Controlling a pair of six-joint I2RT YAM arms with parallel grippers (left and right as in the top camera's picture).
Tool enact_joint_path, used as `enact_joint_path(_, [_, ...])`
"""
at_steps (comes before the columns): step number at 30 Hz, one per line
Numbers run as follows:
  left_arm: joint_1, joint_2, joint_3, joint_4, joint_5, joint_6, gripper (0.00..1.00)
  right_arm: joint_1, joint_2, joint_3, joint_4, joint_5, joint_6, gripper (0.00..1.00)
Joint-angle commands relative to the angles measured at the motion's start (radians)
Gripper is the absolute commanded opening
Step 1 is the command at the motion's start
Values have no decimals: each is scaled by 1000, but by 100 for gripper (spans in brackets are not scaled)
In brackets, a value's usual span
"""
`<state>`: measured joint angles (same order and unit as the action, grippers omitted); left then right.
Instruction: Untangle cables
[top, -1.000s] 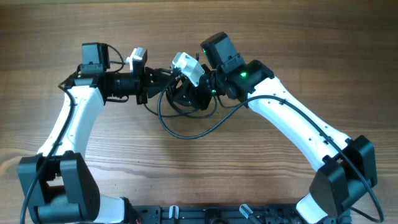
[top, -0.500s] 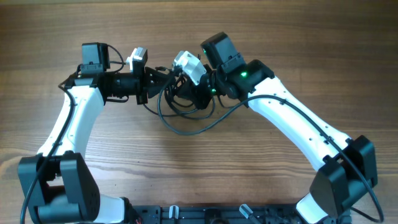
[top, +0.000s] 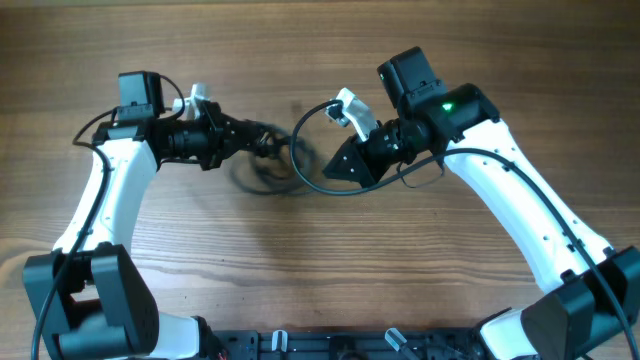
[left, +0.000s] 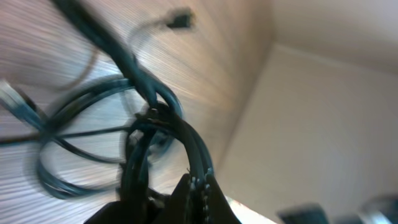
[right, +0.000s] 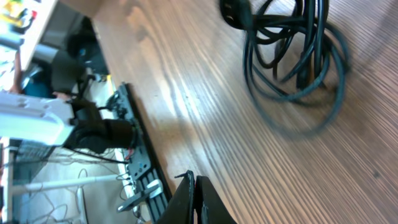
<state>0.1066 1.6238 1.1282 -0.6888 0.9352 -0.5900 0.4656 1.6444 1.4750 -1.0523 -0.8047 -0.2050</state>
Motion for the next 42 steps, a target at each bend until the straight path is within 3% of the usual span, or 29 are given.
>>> enact_joint_path(1, [0, -21, 14, -71, -222, 47, 4, -14, -39, 34, 6, -84, -52, 4])
enact_joint_path(4, [0, -21, 14, -99, -197, 65, 4, -23, -38, 43, 77, -34, 51, 4])
enact_joint_path(7, [0, -21, 14, -90, -69, 8, 4, 14, -31, 42, 145, 44, 108, 4])
enact_joint_path(11, [0, -21, 14, -90, 81, -56, 4, 105, -5, 40, 190, 286, 156, 23])
enact_joint_path(15, [0, -21, 14, -106, 224, -260, 4, 153, 46, 37, 197, 344, 157, 43])
enact_joint_path(22, [0, -21, 14, -104, 314, -428, 4, 163, 118, 37, 219, 340, 154, 54])
enact_joint_path(29, [1, -21, 14, -86, 315, -436, 4, 197, 150, 36, 280, 327, 152, 47])
enact_joint_path(31, [2, -21, 14, -86, 318, -436, 4, 198, 161, 35, 297, 327, 154, 36])
enact_joint_path(34, [5, -21, 14, -83, 317, -436, 4, 198, 174, 35, 300, 341, 176, 8])
enact_joint_path(35, [6, -21, 14, -81, 317, -436, 4, 198, 174, 35, 296, 341, 189, 4])
enact_joint_path(42, [40, -21, 14, -79, 267, -436, 4, 103, 63, 56, 217, 340, 320, 4])
